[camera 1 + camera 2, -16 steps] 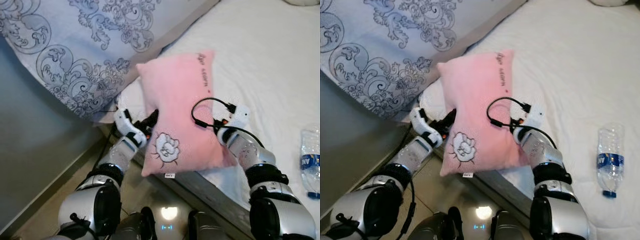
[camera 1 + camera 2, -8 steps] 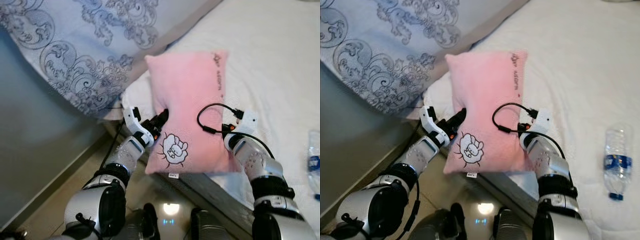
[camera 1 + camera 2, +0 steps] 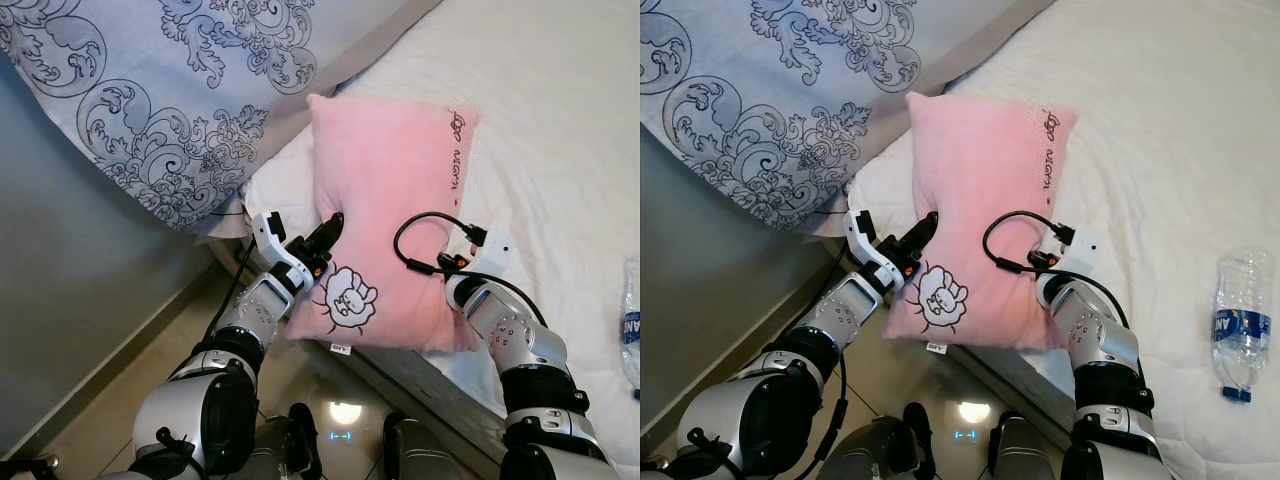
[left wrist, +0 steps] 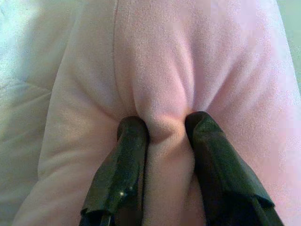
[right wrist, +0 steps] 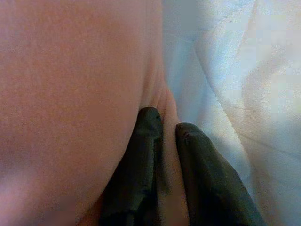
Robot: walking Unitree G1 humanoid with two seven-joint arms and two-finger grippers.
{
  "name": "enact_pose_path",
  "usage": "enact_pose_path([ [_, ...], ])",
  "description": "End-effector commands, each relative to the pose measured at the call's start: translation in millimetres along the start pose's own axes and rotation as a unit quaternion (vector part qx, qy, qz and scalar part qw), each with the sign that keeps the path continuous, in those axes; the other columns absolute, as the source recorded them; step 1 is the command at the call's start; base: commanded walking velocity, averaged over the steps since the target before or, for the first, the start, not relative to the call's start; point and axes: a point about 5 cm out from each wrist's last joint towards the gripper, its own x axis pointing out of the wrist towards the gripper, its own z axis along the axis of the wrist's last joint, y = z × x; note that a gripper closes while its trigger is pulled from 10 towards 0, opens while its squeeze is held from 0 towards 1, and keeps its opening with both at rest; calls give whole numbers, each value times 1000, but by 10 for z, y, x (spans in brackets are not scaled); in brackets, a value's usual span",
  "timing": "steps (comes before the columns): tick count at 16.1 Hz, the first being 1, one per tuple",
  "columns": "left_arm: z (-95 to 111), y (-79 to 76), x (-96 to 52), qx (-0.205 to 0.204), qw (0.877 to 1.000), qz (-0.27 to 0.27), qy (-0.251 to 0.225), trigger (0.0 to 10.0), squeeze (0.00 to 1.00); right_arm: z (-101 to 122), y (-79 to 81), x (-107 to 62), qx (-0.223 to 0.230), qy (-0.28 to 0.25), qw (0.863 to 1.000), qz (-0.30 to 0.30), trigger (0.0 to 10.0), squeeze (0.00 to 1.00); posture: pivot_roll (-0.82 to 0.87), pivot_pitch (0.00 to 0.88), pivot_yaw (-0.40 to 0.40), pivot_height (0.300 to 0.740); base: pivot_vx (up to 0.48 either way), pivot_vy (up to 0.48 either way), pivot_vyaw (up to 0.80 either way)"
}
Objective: Clean up the room
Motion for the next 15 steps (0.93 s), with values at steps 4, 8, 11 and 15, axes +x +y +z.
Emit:
enact_pose_path([
  [4,69,-99,66,-1,999,-39,3,0,0,-84,270,106,10,27,998,51,0,0,-199,201,117,740,0,0,0],
  [8,398,-321,170,20,993,-110,-38,0,0,237,586,155,11,-25,995,92,0,0,-192,152,117,740,0,0,0],
  [11,789,-584,146,62,979,-177,-77,0,0,572,909,136,15,-72,987,144,0,0,-179,122,118,740,0,0,0],
  [15,1071,-705,59,124,971,-186,-83,0,0,644,987,210,25,-91,986,135,0,0,-149,87,115,740,0,0,0],
])
